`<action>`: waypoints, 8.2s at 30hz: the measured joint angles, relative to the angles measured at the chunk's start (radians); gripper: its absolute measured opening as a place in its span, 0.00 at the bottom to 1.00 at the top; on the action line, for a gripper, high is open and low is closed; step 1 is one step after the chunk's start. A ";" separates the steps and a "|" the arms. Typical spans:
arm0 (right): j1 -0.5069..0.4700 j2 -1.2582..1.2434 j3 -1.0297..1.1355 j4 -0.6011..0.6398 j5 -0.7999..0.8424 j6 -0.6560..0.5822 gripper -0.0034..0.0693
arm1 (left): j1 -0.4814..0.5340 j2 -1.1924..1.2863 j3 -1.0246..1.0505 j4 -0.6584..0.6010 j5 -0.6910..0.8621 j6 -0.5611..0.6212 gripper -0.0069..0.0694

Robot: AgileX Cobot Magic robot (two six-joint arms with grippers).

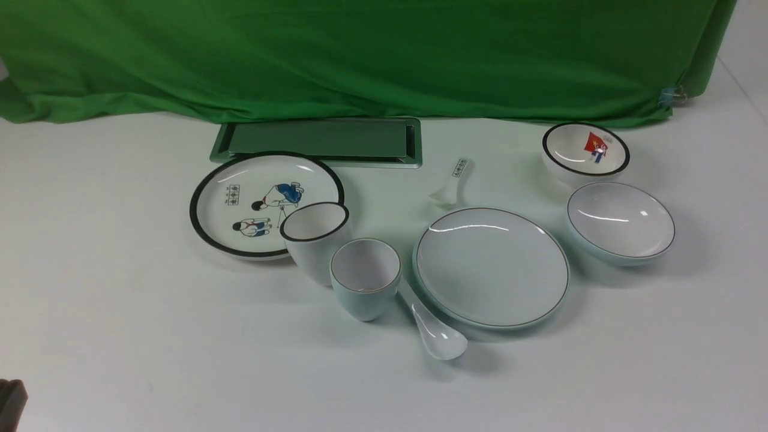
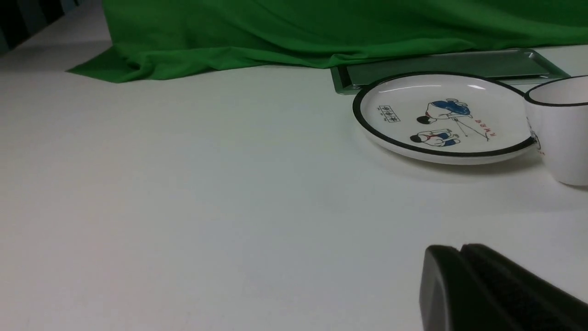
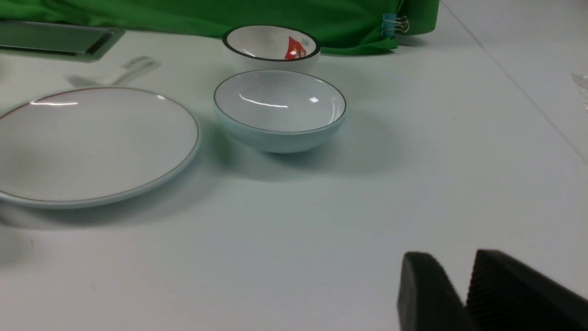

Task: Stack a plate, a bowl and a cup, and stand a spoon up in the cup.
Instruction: Use the right arm to grab a blue rice bowl, then use the right arm to put the blue rice bowl into the blue large plate in the middle, then use the left arm to grab a blue teacup, then use the left arm to put the blue teacup into the blue rice bowl in the middle, then use the right arm to grab a blue soup spoon

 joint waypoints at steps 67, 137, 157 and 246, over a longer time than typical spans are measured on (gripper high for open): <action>0.277 1.291 -0.805 0.004 0.380 -0.078 0.08 | -0.459 1.557 -1.228 -0.190 0.498 -0.035 0.27; 0.279 2.006 -1.566 0.226 0.546 -0.225 0.49 | -0.467 1.675 -1.280 -0.245 0.558 0.007 0.59; 0.280 1.765 -1.566 0.225 0.649 -0.221 0.55 | -0.467 1.832 -1.280 -0.229 0.439 -0.043 0.18; 0.697 1.944 -1.288 0.128 0.383 -0.282 0.06 | -0.313 0.791 -0.676 0.106 0.363 -0.151 0.05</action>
